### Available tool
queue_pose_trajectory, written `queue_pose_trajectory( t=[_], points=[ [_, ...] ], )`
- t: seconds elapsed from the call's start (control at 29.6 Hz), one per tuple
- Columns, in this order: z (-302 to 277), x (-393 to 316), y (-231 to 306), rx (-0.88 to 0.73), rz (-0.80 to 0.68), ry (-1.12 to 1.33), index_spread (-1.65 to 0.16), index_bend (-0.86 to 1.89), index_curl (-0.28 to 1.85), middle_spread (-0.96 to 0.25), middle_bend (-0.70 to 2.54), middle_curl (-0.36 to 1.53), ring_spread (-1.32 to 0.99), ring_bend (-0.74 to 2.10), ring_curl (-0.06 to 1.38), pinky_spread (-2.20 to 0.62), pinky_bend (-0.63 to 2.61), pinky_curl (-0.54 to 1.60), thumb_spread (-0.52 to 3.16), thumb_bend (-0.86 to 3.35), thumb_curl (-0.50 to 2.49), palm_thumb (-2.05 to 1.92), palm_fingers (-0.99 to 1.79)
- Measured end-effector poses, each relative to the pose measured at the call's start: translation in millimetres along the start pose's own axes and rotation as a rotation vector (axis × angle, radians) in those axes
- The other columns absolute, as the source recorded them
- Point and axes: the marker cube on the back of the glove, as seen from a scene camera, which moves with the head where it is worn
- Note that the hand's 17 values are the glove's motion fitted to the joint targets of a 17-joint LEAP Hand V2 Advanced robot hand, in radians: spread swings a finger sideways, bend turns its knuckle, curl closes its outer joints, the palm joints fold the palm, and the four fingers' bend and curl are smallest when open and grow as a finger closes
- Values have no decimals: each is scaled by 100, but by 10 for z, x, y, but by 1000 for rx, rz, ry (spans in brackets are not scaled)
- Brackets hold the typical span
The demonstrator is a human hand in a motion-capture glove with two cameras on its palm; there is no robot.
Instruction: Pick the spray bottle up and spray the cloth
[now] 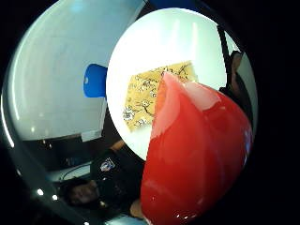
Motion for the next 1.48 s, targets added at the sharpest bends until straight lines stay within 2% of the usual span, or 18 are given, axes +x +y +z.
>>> queue_pose_trajectory(
  t=[0.71, 0.94, 1.21, 1.48],
  points=[
    [544, -461, -33, -529, 148, 565, -29, 19, 57, -21, 52, 50, -20, 62, 46, -23, 54, 52, 34, -3, 80, 102, 129],
    [736, -414, -47, -590, 160, 662, -29, 18, 57, -22, 52, 50, -20, 62, 46, -22, 55, 54, 35, -3, 80, 102, 128],
    [901, -341, -167, -581, 156, 775, -29, 19, 58, -21, 52, 51, -20, 61, 46, -22, 54, 55, 35, -3, 81, 102, 128],
    [1020, -326, -150, -620, 142, 789, -29, 18, 58, -21, 52, 51, -20, 61, 46, -22, 55, 56, 35, -3, 81, 102, 128]
  ],
)
